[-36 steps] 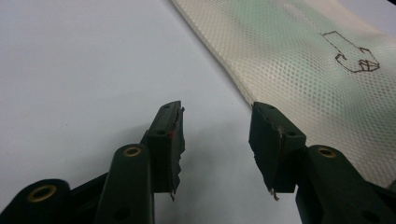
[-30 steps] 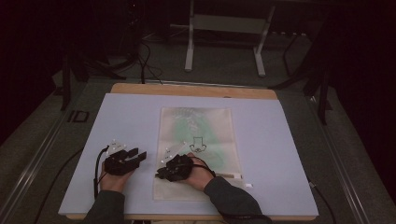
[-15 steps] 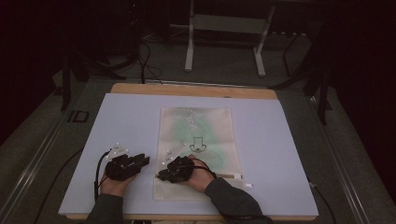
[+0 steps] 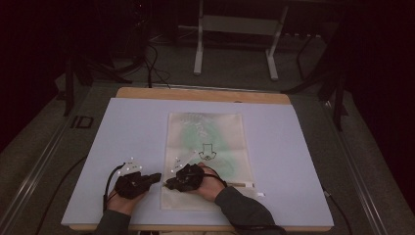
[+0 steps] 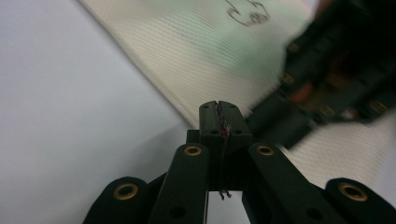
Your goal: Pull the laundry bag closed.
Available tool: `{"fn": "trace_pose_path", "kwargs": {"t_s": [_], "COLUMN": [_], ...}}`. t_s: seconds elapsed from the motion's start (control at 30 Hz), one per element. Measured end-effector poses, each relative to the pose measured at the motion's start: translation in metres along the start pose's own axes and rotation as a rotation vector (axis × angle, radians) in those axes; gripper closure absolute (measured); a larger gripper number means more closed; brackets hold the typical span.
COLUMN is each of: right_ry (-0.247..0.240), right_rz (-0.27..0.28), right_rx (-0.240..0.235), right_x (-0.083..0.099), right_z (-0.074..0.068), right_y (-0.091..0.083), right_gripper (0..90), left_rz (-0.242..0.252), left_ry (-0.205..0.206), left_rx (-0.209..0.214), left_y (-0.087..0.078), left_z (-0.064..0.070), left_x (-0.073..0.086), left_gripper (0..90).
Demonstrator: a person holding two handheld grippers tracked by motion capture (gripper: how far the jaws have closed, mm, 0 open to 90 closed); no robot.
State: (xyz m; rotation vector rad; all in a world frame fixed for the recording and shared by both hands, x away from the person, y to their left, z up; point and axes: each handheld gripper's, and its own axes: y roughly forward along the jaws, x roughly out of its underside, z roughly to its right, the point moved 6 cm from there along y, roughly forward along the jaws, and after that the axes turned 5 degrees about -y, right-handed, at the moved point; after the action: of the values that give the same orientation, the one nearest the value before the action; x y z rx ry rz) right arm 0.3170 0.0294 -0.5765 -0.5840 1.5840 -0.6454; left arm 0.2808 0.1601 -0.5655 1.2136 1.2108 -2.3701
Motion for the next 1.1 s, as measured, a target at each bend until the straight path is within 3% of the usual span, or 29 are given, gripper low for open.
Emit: {"fn": "trace_pose_path", "kwargs": {"t_s": [0.1,0.37,0.77,0.97,1.1], "right_ry": [0.004,0.009,0.014,0.018,0.018], "right_rz": [0.003,0.008,0.005,0.007,0.007], "right_rx": [-0.005,-0.007,-0.012,-0.016,-0.016], "right_x": [0.0,0.001,0.0,0.0,0.0], "right_z": [0.0,0.001,0.001,0.001,0.001], "right_y": [0.0,0.0,0.0,0.0,0.0], "right_gripper": [82.0,82.0,82.0,82.0,82.0], "left_rz": [-0.019,-0.03,-0.094,-0.132,-0.134], "left_ry": [0.009,-0.017,0.054,0.113,0.122], "left_rx": [-0.002,0.01,0.056,0.036,0.032], "left_y": [-0.001,-0.001,-0.001,0.005,0.006], "left_z": [0.006,0.008,0.022,0.027,0.028], "left_x": [0.005,0.009,0.022,0.025,0.025], "left_gripper": [88.5,88.5,88.7,88.6,88.5]}}
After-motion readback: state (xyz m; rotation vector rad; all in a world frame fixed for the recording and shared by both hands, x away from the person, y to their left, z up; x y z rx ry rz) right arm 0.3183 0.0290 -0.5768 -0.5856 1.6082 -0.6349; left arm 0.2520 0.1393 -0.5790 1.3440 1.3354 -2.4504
